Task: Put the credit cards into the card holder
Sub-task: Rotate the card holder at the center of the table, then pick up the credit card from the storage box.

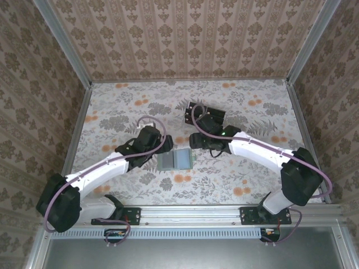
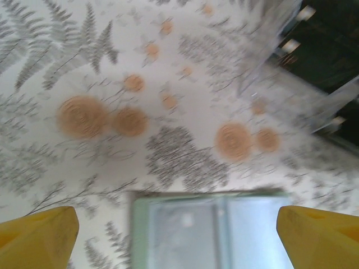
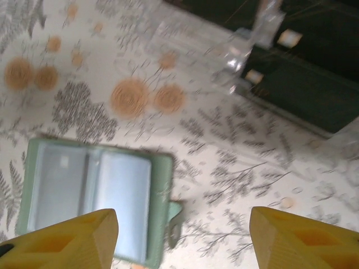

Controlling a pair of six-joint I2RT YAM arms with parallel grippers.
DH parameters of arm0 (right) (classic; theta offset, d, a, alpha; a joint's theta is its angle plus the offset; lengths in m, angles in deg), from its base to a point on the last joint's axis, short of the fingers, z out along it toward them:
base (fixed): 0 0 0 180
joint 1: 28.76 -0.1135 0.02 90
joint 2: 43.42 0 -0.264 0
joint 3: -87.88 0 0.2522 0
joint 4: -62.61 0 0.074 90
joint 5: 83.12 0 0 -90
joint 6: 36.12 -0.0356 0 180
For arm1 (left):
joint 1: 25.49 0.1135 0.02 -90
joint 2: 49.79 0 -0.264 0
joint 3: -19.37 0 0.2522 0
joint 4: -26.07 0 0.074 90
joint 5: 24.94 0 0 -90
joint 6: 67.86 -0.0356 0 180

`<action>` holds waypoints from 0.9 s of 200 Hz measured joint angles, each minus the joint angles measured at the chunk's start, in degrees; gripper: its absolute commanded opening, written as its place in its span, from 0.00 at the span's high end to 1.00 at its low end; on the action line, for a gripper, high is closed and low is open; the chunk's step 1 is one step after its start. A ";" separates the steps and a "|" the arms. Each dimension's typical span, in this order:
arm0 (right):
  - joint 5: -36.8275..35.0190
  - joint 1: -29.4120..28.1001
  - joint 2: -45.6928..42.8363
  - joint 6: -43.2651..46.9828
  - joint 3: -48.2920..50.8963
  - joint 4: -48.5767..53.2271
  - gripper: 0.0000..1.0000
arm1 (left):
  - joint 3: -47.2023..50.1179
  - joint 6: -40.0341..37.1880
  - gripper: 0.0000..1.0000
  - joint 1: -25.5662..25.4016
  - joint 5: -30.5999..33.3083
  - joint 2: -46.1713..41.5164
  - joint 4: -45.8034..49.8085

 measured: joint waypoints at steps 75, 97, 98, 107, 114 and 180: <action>2.99 9.88 3.91 13.73 -6.08 1.60 0.31 | -26.34 15.89 0.00 -0.39 -1.73 9.42 10.14; 3.52 10.73 7.87 18.40 -10.86 3.23 0.31 | -33.88 21.46 0.00 -1.38 -0.76 11.85 13.81; 3.56 10.78 8.15 18.67 -11.17 3.30 0.31 | -34.10 21.64 0.00 -1.40 -0.76 11.91 13.88; 3.56 10.95 9.77 20.06 -12.66 3.91 0.32 | -36.72 23.82 0.00 -1.77 -0.59 12.76 15.10; 3.56 11.06 11.04 21.11 -13.62 4.44 0.32 | -38.27 25.35 0.00 -2.03 -0.57 13.35 15.67; 2.43 11.37 18.82 27.41 -18.40 9.33 0.34 | -47.19 33.88 0.00 -3.15 -2.16 17.70 17.75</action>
